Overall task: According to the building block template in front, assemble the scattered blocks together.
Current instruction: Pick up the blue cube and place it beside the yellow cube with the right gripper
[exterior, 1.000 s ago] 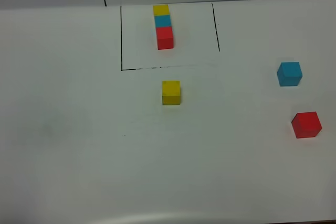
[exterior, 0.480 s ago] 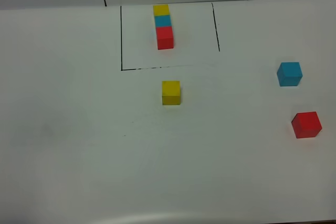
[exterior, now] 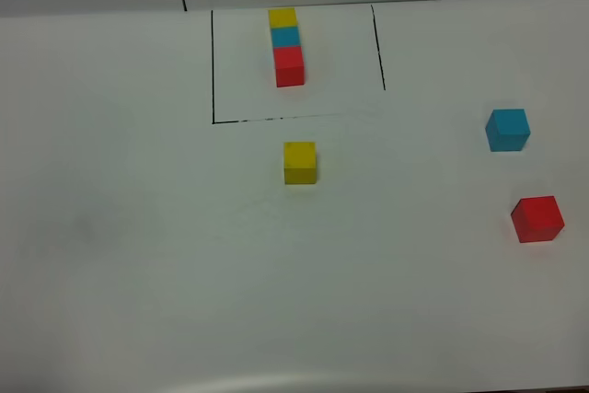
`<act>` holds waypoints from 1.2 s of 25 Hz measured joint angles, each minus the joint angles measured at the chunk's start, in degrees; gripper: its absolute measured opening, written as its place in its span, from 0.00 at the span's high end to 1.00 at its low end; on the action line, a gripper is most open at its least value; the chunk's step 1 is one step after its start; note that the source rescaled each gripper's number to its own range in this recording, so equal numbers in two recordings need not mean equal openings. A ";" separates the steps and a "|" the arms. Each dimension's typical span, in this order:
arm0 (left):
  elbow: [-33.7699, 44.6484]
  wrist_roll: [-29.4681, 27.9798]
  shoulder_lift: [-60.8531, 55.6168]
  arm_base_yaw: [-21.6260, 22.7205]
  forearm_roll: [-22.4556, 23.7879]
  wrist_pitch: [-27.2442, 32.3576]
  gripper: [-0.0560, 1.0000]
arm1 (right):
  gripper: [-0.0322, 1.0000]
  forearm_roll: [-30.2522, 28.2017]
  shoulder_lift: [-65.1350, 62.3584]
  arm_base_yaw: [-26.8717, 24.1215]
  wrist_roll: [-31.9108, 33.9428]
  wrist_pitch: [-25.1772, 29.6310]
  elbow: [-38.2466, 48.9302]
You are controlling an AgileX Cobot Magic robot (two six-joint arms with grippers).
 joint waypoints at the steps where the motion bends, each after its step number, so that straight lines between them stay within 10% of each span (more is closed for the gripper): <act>1: 0.00 0.00 0.00 0.00 0.00 0.00 0.64 | 0.26 0.00 0.00 0.00 0.00 0.00 0.00; 10: 0.00 0.00 0.00 0.00 0.00 0.00 0.64 | 0.26 -2.05 6.60 0.00 3.81 -5.47 -2.24; 18: 0.00 0.00 0.00 0.00 0.00 0.00 0.64 | 0.18 -5.08 49.36 0.00 5.96 -18.83 -14.00; 30: 0.00 0.00 0.00 0.00 0.00 0.00 0.64 | 0.13 0.69 100.63 0.86 -7.06 -19.75 -41.72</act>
